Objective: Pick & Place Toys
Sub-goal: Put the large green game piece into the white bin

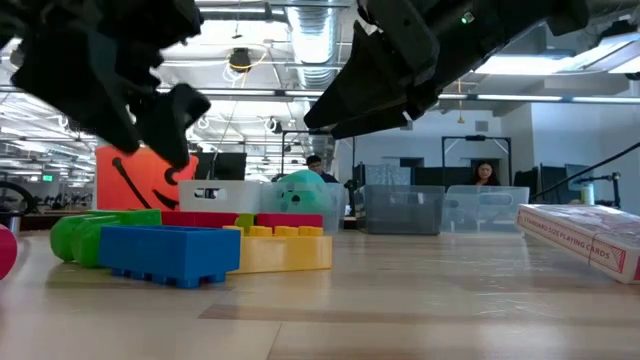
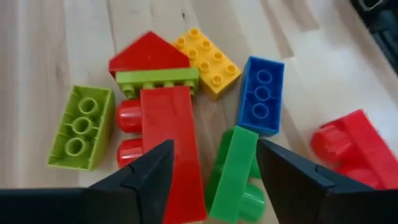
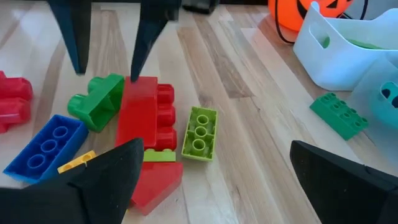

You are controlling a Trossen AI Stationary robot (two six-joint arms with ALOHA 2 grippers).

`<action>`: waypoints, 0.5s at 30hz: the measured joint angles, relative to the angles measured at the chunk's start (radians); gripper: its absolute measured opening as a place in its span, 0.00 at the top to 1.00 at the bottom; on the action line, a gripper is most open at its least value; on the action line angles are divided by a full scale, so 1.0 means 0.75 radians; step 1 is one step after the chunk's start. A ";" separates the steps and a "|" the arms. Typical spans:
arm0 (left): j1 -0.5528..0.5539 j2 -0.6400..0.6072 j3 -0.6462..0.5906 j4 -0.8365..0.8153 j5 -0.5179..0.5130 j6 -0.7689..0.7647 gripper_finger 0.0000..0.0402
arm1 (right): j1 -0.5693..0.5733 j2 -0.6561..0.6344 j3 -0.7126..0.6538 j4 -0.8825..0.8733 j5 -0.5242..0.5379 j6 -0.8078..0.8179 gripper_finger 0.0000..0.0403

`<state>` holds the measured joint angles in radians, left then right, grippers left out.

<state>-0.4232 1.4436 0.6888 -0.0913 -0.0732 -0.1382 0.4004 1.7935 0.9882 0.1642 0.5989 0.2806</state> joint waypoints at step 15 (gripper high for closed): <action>-0.049 0.140 0.000 0.107 0.088 -0.001 0.40 | -0.013 0.000 0.000 -0.004 -0.001 -0.001 0.01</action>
<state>-0.4596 1.5484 0.6888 -0.0113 -0.0071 -0.1387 0.3904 1.7935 0.9882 0.1616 0.5983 0.2802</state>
